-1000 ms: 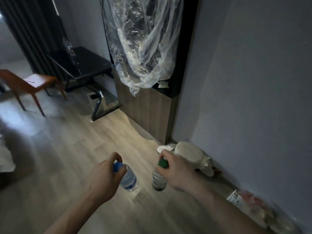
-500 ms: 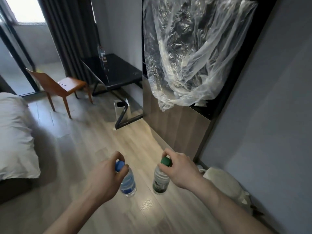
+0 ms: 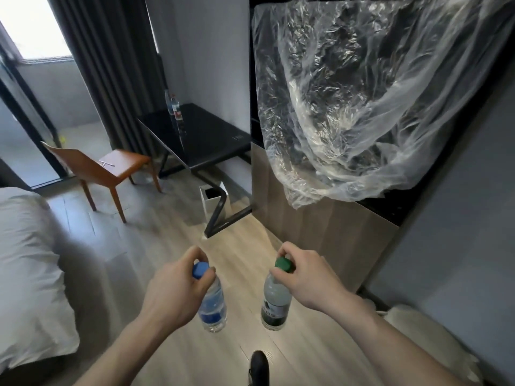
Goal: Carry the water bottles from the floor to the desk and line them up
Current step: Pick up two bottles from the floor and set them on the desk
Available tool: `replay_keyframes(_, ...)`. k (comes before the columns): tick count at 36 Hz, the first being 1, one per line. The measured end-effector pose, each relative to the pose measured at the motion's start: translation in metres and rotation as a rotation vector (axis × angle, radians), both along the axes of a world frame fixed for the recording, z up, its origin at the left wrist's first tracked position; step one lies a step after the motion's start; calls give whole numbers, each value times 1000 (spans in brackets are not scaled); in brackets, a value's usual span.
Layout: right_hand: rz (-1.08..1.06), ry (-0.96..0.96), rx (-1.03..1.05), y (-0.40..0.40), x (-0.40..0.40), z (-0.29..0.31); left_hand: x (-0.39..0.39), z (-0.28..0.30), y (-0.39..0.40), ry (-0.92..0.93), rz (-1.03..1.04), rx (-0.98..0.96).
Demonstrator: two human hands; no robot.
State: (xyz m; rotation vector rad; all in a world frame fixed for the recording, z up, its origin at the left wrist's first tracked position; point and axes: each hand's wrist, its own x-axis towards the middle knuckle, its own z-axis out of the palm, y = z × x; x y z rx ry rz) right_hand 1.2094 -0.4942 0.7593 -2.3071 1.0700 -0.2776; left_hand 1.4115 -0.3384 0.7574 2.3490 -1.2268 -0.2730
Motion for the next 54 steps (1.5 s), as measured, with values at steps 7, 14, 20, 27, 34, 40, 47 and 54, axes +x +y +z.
replay_keyframes(7, 28, 25, -2, -74, 91, -8, 85, -1, -69, -5, 30, -3)
replay_keyframes(14, 89, 14, -13, -148, 183, 0, 167, 11, -132, -31, 87, -16)
replay_keyframes(20, 157, 11, -30, -196, 257, 10, 232, 12, -166, -33, 148, -41)
replay_keyframes(27, 190, 12, -39, -237, 338, 14, 312, 14, -195, 10, 173, -72)
replay_keyframes(34, 190, 28, -31, -262, 433, 6, 412, 1, -223, -11, 170, -75)
replay_keyframes(40, 136, 38, -25, -278, 525, 3, 510, 1, -248, 4, 111, -74)
replay_keyframes(47, 45, -13, -12, -296, 623, 9, 623, 8, -277, -26, 41, -55)
replay_keyframes(54, -26, -56, 18, -324, 696, 11, 714, 12, -315, -57, 27, -22)
